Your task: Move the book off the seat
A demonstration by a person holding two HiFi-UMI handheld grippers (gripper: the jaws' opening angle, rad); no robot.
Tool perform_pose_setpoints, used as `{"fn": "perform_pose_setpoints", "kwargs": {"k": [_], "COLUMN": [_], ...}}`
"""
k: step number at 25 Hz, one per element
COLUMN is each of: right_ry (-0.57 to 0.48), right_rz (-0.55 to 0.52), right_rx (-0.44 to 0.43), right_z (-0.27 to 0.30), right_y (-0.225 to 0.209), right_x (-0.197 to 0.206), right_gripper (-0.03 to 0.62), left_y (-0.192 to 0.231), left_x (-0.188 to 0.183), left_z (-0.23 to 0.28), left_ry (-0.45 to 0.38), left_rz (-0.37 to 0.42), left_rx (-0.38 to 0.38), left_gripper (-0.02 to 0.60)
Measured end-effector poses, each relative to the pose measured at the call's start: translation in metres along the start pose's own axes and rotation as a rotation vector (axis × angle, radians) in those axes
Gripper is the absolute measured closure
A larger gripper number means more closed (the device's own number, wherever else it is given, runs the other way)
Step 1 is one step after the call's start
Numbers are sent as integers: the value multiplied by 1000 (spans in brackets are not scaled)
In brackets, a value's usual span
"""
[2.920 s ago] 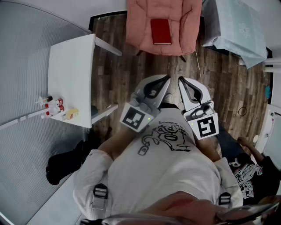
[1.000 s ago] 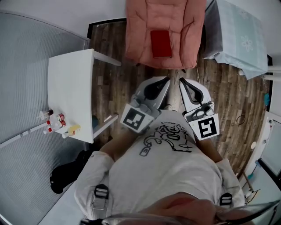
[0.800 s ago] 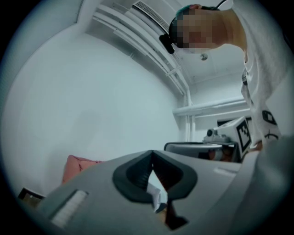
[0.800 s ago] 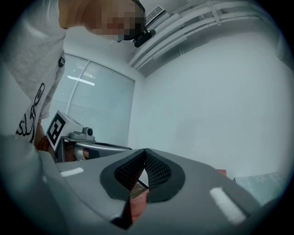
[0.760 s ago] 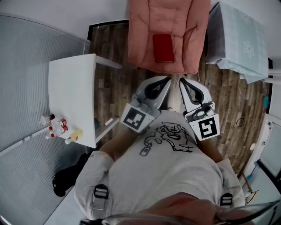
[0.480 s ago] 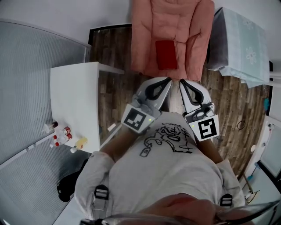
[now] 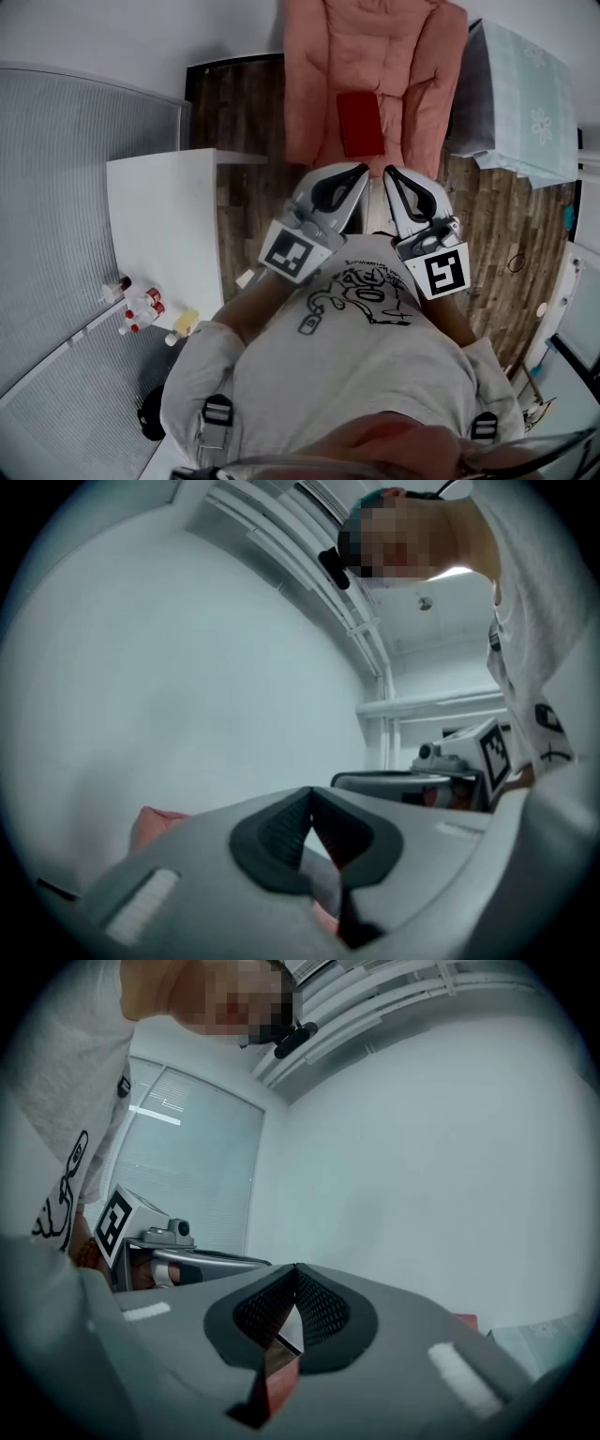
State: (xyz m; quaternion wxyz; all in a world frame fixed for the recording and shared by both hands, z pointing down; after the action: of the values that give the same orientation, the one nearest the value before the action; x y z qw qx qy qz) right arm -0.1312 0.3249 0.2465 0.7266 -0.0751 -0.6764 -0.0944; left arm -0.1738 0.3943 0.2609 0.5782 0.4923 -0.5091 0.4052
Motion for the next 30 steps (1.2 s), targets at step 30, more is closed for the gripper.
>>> {"fn": "perform_pose_setpoints", "kwargs": {"k": [30], "right_ry": [119], "right_rz": [57], "right_rx": [-34], "right_z": [53], "right_y": [-72], "right_x": [65], "right_gripper": [589], "left_y": [66], "left_x": [59], "left_z": [66], "left_ry": [98], "left_rz": [-67], "left_rx": [-53], "left_gripper": [580]}}
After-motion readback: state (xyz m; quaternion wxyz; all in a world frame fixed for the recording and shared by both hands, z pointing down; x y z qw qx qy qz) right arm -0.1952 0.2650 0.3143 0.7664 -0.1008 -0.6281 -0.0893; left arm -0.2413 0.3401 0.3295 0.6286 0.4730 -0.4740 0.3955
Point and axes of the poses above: the fingertips, and each gripper's own axes: z forward along the fingers, y to its left, x out of its underside, the point moved 4 cm from there along -z, backward along the fingers, and after that the axes turned 2 degrees about y, right-handed, at the moved point
